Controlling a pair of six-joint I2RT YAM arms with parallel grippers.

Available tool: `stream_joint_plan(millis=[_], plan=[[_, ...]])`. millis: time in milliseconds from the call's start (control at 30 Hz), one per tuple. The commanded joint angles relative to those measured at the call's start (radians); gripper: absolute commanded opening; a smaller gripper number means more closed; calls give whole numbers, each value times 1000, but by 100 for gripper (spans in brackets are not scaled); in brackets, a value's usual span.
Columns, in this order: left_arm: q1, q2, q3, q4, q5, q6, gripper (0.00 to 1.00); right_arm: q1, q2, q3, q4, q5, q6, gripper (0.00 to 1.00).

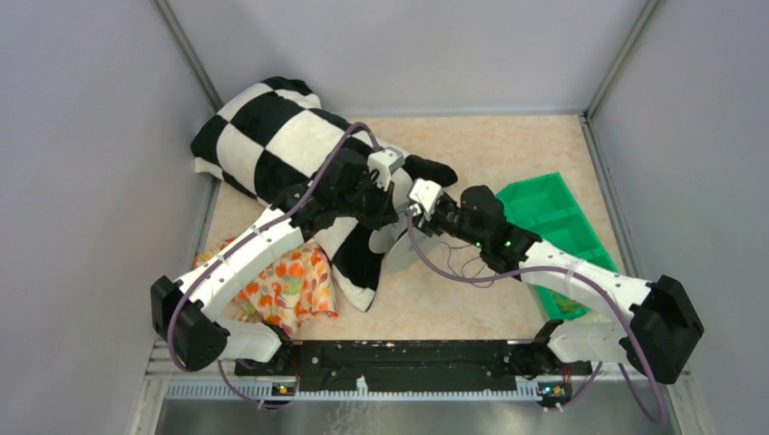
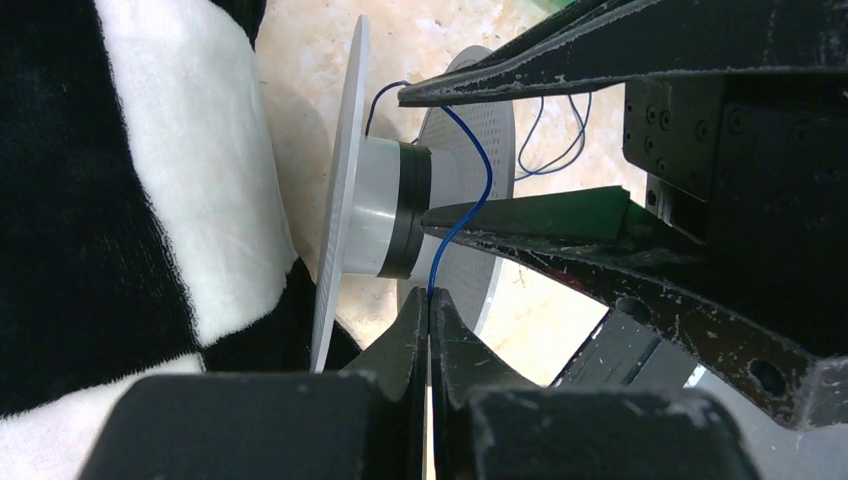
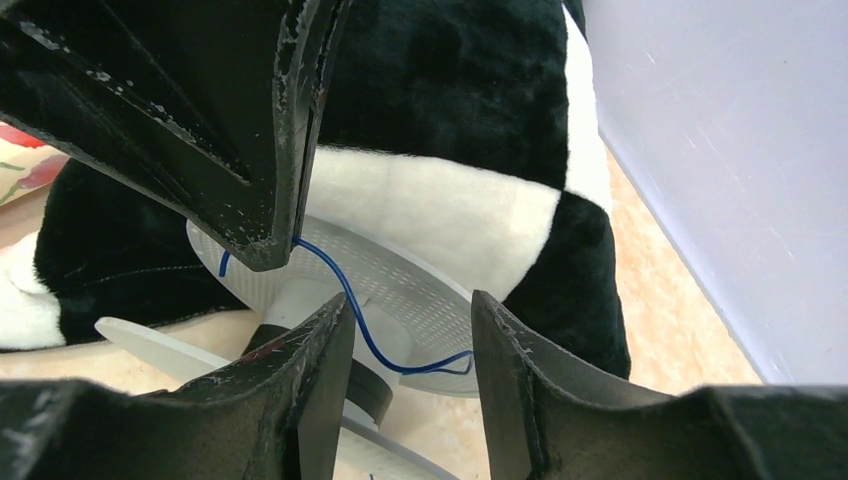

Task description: Wrap the cables

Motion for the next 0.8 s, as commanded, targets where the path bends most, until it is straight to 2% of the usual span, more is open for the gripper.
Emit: stream_joint_plan(millis=[0,100,167,300,367,533,767], plan=[[7,-5,33,15,22,3,0,18,13,41,54,-2,-19,49],[9,-7,33,10,46,11,0,23,29,49,57,3,-24,65],[10,-9,31,11,71,15,0,26,35,46,69,15,-28,64],[13,-6,35,-7,80,14,0,26,36,29,103,23,-27,38],[13,-5,41,-13,75,10,0,26,46,36,91,21,-26,29],[14,-16,33,-3,72,4,0,26,51,43,80,24,-29,0],[16,-9,82,-49,71,-1,0,26,39,44,80,27,12,0]])
